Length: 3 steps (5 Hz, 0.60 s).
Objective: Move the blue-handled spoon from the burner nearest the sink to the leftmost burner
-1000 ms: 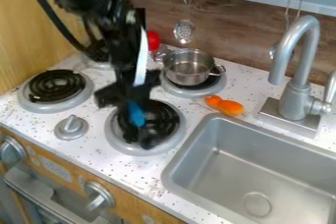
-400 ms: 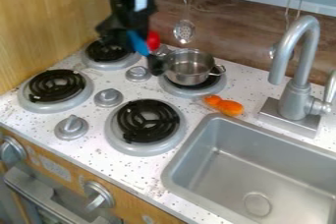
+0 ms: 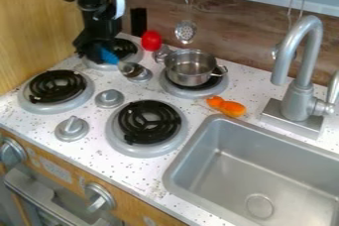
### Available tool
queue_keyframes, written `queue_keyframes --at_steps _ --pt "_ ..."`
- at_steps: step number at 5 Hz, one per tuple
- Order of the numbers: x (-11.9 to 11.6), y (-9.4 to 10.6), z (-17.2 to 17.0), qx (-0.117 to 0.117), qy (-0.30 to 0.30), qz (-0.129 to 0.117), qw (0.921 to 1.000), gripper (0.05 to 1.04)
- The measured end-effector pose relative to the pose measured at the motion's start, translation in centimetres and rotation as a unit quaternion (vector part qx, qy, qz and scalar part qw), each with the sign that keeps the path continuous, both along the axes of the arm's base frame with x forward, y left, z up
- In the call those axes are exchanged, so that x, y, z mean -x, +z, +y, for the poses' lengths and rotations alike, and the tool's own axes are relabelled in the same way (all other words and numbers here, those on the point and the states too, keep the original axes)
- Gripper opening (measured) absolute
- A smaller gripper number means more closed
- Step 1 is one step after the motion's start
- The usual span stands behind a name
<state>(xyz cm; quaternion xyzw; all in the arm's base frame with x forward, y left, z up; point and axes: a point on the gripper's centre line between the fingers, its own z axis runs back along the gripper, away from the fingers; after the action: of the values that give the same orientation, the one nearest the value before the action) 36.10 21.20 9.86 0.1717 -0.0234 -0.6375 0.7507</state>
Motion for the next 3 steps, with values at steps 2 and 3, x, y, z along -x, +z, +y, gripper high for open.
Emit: queue_keyframes --at_steps 2,3 --pt "2.5 -0.3 4.5 -0.005 0.108 -0.002 0.9942 0.438" --pt "4.2 -1.2 5.4 -0.010 0.150 0.000 0.9887 0.438"
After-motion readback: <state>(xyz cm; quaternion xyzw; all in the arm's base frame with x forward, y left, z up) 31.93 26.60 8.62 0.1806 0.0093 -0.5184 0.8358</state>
